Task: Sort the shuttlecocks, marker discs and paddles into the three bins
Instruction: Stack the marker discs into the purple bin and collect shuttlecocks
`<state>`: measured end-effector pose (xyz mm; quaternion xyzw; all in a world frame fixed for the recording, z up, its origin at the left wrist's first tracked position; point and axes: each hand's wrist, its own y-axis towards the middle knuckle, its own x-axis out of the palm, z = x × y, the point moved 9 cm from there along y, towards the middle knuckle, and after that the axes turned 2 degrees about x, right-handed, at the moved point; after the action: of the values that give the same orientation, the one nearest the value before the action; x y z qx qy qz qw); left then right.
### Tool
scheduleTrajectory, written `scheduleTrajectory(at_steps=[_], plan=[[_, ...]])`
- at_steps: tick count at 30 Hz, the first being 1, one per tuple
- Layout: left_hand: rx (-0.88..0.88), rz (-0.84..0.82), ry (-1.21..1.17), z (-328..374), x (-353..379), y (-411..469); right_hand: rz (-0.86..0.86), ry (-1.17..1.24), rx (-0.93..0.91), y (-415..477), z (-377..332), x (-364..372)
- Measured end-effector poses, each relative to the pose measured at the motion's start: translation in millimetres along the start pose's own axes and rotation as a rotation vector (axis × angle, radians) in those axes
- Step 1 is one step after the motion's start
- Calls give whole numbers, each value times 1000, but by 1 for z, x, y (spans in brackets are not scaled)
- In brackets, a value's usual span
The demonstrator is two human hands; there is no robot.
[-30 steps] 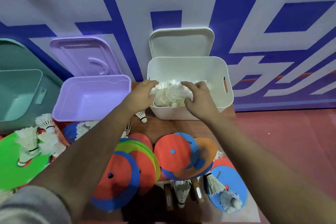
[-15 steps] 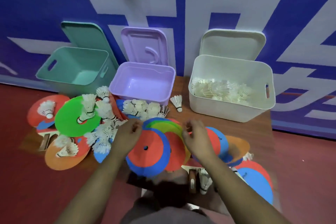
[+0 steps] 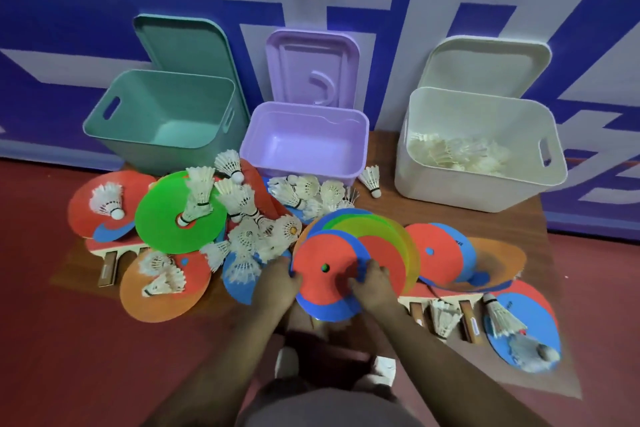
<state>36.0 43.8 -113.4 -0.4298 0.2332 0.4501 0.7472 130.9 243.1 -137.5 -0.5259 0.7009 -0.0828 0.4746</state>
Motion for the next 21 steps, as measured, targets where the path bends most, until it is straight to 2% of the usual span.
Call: scheduleTrajectory(at_steps=[5,15,19,21], plan=[[150,-41,84,0,3,15,139,102,152,5,9,11],[428,66,57,23,-30,4,279,197,94,-5,4,14],[395,67,-89,19,-45,13,265,369,114,-12,9,16],[335,25,-183,11,-43,21,196,585,152,-13,8,22]])
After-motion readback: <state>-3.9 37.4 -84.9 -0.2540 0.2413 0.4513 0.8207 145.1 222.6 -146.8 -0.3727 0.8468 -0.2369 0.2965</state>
